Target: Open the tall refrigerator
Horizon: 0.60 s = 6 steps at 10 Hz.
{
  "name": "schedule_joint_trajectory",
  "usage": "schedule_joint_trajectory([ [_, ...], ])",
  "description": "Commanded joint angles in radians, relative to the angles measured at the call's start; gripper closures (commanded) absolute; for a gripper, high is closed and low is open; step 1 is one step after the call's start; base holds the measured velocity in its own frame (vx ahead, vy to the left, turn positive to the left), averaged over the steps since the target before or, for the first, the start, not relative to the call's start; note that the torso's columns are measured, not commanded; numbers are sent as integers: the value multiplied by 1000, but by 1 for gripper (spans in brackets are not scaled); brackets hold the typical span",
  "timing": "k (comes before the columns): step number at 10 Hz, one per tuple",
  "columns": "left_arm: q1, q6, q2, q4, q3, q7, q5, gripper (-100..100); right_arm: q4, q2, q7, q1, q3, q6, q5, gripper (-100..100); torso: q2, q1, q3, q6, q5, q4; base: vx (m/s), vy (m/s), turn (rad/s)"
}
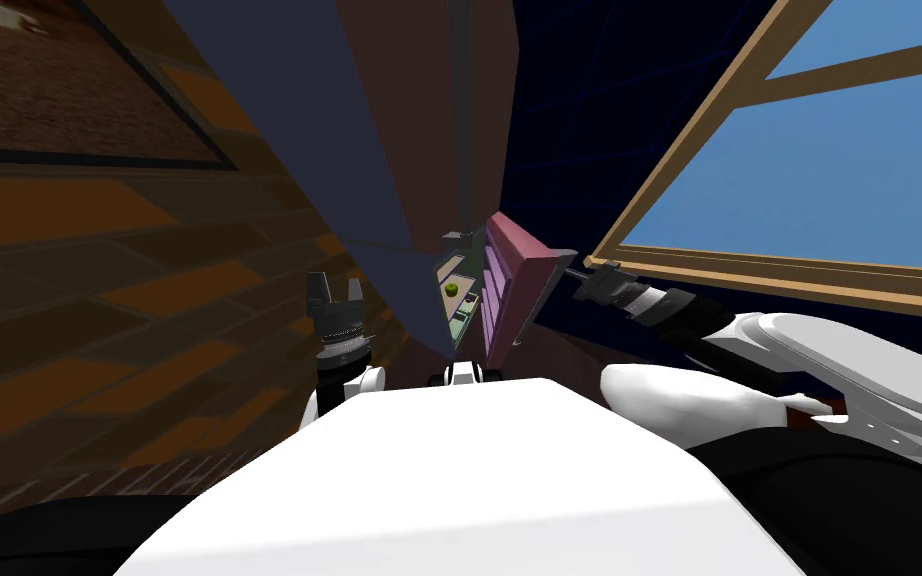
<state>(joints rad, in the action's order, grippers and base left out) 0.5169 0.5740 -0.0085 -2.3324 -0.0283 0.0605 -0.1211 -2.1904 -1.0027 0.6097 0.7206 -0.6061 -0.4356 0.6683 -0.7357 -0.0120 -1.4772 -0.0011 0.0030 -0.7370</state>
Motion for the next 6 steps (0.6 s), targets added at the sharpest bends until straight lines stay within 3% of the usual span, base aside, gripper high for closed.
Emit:
schedule_joint_trajectory([
  [1,0,0,0,0,0,0,0,0,7,12,44,1,-19,35,44,-100,1,-4,0,1,2,0,75,116,-123],
  [6,0,0,0,0,0,0,0,0,26,39,128,0,-55,105,129,-100,4,7,-5,-5,2,-2,40,141,-96],
])
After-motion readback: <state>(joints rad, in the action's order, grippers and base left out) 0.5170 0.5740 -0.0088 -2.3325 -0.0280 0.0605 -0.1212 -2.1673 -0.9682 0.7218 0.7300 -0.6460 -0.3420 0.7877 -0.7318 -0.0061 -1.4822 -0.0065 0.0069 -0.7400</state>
